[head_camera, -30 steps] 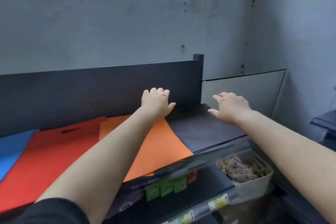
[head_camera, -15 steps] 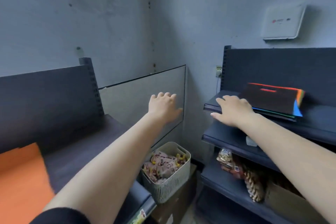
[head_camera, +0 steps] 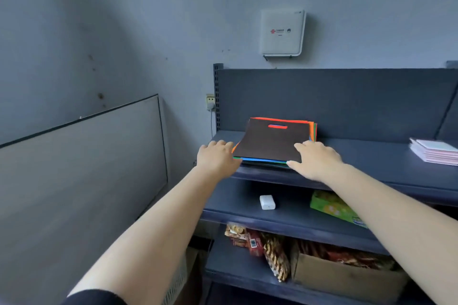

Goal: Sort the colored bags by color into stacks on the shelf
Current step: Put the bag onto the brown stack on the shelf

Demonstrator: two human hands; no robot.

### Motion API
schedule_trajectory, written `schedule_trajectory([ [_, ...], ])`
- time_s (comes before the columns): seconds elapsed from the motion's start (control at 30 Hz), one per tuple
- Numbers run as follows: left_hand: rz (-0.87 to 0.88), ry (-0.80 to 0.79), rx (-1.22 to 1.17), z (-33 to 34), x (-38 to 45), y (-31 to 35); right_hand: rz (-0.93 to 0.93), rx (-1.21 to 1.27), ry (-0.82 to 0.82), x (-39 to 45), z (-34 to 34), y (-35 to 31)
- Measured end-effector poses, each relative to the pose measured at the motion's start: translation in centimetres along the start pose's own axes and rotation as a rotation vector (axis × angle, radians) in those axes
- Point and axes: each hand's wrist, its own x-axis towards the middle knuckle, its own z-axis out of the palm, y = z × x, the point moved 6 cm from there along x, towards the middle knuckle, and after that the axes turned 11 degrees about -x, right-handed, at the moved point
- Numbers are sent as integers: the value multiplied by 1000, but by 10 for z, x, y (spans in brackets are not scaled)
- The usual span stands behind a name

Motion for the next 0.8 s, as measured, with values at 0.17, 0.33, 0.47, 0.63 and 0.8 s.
schedule_trajectory([
  [0.17,45,-68,-18,46,63,0,86,42,-68,44,29,17],
  [0.33,97,-121,-67,88,111,-1,186,124,-134,80,65,31],
  [0.47,131,-141,-122,113,137,-1,312,207,-189,103,96,44],
  [0.63,243,-111,-162,130,155,11,528,301,-191,118,120,61],
  [0.8,333,-179,-250,139,164,29,733,612,-172,120,131,92],
])
